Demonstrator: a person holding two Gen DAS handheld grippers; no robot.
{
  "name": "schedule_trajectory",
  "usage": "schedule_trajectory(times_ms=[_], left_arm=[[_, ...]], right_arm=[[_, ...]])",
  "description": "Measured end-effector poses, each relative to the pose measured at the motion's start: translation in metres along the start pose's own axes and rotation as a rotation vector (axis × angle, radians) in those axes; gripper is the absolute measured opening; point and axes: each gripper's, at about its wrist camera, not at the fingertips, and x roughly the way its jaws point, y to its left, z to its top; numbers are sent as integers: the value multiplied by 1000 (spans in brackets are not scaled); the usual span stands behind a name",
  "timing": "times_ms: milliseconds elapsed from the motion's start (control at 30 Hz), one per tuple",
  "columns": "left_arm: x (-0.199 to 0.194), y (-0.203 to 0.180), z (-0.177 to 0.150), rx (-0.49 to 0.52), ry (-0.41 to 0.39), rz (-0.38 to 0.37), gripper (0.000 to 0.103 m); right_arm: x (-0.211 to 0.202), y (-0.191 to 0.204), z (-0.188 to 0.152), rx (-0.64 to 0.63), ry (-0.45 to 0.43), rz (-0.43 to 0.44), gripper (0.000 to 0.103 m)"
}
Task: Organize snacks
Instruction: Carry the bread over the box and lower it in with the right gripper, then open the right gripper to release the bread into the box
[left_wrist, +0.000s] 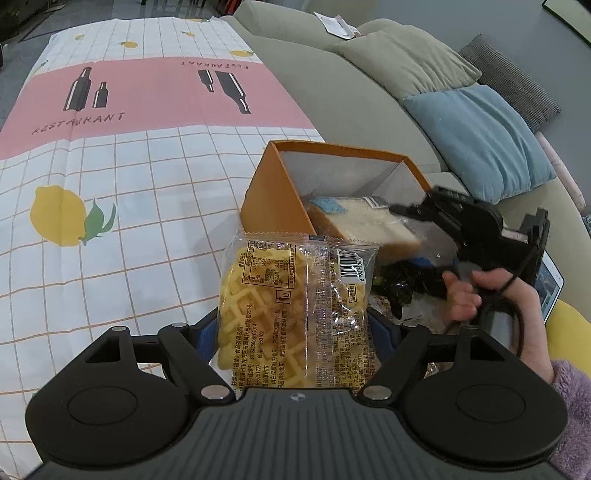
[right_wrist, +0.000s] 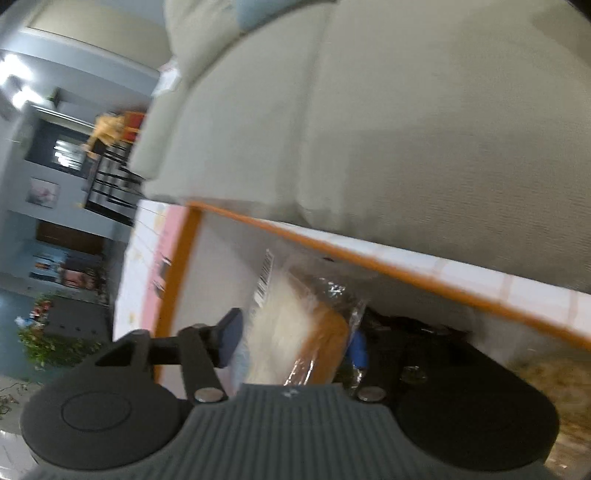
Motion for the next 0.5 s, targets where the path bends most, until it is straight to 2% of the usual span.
schedule_trajectory(times_ms=[100,200,300,433,500], left_arm=[[-3,0,1,-2,-11,3,90],[-6,-2,-1,1,-16,13,90],[-11,-6,-3,12,-24,29,90],[-19,-15,-5,37,-43,34,90],[-23,-20,-4,49,-55,33,90]], right_arm=[[-11,2,4,-82,-32,-16,62],[-9,13,5,-226,53,-40,63],[-27,21,-5,-348,75,-51,63],[-56,28,-7,-434,92,-3,63],[-71,34,-7,-516,78,28,63]])
